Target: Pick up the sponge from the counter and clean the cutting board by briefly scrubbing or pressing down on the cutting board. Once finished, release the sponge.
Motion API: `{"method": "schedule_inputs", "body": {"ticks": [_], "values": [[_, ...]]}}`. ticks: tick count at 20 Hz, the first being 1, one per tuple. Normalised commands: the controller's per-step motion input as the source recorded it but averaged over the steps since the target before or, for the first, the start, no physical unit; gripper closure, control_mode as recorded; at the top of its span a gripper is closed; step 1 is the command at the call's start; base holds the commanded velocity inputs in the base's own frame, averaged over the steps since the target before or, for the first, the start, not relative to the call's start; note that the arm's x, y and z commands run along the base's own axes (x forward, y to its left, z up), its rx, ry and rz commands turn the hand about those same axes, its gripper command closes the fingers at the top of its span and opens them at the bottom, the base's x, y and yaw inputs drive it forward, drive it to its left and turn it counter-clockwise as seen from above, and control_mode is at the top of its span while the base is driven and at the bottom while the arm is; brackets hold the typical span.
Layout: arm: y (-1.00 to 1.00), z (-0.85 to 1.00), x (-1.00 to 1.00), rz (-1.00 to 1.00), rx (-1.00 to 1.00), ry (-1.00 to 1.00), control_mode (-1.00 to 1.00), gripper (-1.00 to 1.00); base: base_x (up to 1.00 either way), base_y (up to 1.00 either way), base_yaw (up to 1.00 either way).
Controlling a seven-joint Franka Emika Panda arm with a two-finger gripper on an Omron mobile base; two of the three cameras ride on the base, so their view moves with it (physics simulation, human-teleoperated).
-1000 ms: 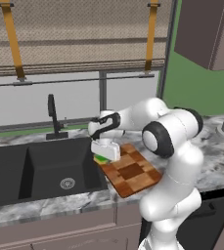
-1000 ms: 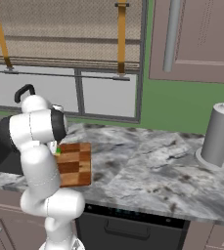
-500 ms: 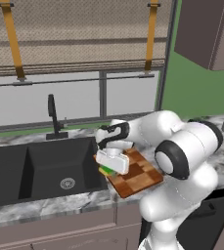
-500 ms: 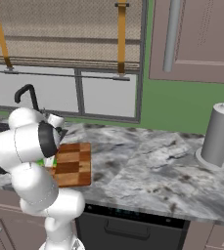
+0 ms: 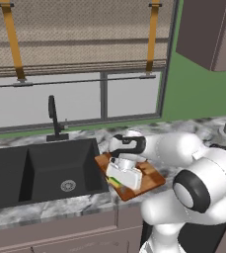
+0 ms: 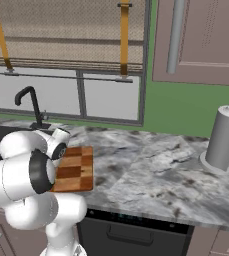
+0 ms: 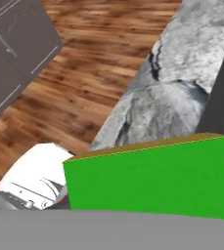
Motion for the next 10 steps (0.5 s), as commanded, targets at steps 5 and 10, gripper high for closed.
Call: {"method": "schedule_inputs", "body": {"ticks": [5,10], "values": [[-0.20,-0.11,-0.69,-0.07,0.00,0.27,-1.00,1.00,0.00,0.00,0.00],[-0.24,0.20,-0.10,-0.02,0.00,0.15,-1.00,1.00,0.00,0.00,0.00]]}}
